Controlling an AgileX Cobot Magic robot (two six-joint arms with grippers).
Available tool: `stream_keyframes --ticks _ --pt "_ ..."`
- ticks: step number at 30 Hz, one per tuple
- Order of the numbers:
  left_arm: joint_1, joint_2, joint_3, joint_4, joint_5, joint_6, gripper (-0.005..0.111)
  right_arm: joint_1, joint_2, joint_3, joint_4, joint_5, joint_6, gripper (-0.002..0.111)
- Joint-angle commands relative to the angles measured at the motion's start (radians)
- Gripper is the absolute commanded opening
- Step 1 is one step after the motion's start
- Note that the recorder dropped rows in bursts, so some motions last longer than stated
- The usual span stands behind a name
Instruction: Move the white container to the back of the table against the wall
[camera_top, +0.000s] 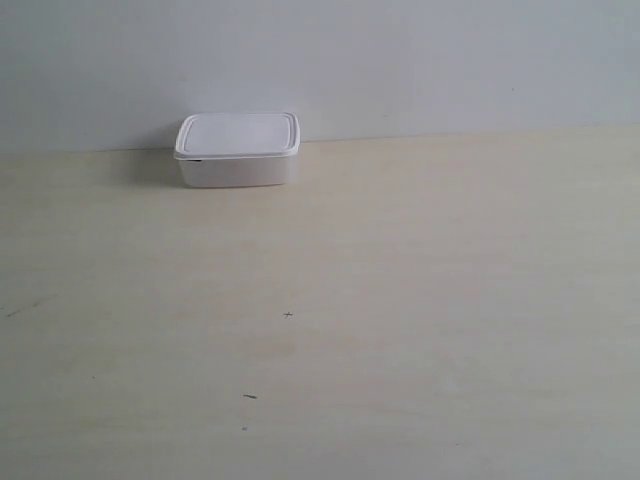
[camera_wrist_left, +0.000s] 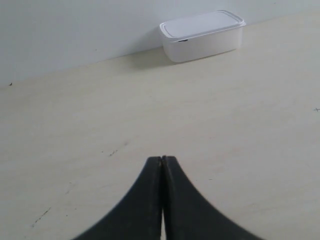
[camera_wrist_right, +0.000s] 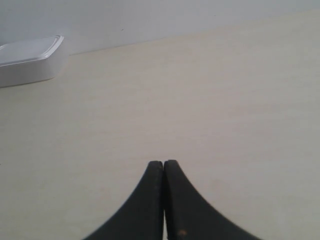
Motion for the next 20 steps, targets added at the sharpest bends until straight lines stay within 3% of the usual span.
stream_keyframes --ticks 1,20 --pt "0.003 -0.007 0.0 0.0 -0.001 -0.002 0.0 -0.005 -0.008 0.005 0.01 -0.003 0.001 0.0" --pt "0.003 -0.007 0.0 0.0 -0.001 -0.002 0.0 -0.005 -0.008 0.005 0.015 -0.003 0.001 0.0"
